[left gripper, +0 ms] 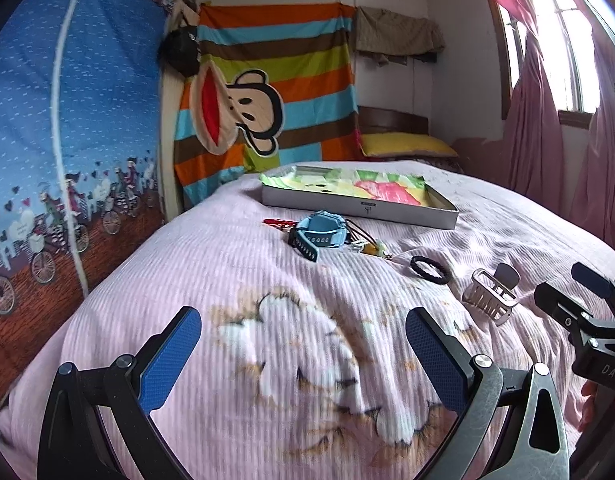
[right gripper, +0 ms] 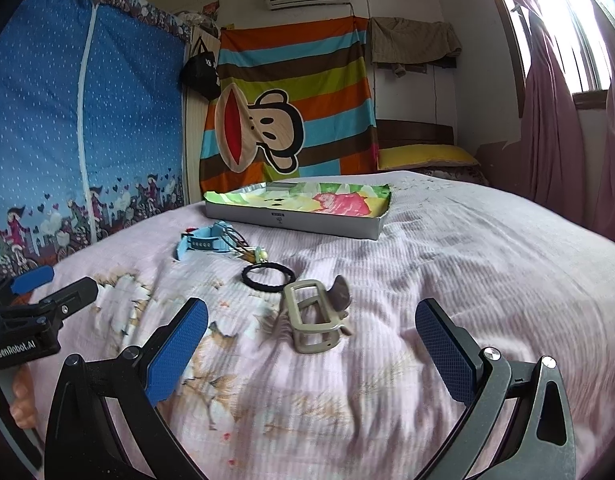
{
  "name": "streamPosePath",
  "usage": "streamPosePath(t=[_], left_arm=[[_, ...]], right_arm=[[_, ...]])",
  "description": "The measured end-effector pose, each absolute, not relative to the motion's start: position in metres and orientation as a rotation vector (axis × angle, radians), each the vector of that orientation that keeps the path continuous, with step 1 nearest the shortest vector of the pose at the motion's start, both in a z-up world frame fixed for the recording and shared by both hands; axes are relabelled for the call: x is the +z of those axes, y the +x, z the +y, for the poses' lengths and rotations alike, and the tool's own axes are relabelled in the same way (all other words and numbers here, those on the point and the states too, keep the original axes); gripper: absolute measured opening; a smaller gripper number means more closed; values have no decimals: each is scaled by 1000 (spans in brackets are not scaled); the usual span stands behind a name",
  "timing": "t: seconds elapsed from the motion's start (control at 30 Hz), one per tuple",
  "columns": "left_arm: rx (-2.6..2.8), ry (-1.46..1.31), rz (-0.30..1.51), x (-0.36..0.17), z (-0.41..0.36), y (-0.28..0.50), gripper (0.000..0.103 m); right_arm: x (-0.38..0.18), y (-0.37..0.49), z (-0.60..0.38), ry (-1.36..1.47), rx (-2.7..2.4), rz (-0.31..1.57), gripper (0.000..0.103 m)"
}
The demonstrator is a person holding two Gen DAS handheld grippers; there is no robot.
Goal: Organize jewelry
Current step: 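Grasp the black hair tie with the left gripper while the right gripper grasps the beige claw clip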
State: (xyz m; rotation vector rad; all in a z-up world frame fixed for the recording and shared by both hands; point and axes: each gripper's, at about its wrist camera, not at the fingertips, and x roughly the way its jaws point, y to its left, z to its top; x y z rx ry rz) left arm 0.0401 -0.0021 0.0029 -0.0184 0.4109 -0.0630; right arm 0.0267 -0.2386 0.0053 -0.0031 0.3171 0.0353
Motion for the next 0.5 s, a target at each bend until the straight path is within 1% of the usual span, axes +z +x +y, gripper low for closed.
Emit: streamPosePath(t=[0.23,0.33,0.4,0.43,0.47,0.5], left_arm=[[-204,-21,492,8,-17,87,102],[-263,-28,537,6,-28,110,92],[-313,-53,583,3,-35,129,82],[-336,-70,606,2,-37,137,80],[-356,-85,625,0,-39,142,75],[-389,-108,656,-2,-42,151,69]], right_arm=[[7,58,-252,-18,75,387,102],[1,75,-256,-14,110,430,102],[-3,84,-255,-28,113,450,102],[-5,88,-255,-34,115,458,100],[-8,91,-255,-34,116,465,98],[-10,95,-256,-30,119,476,90]])
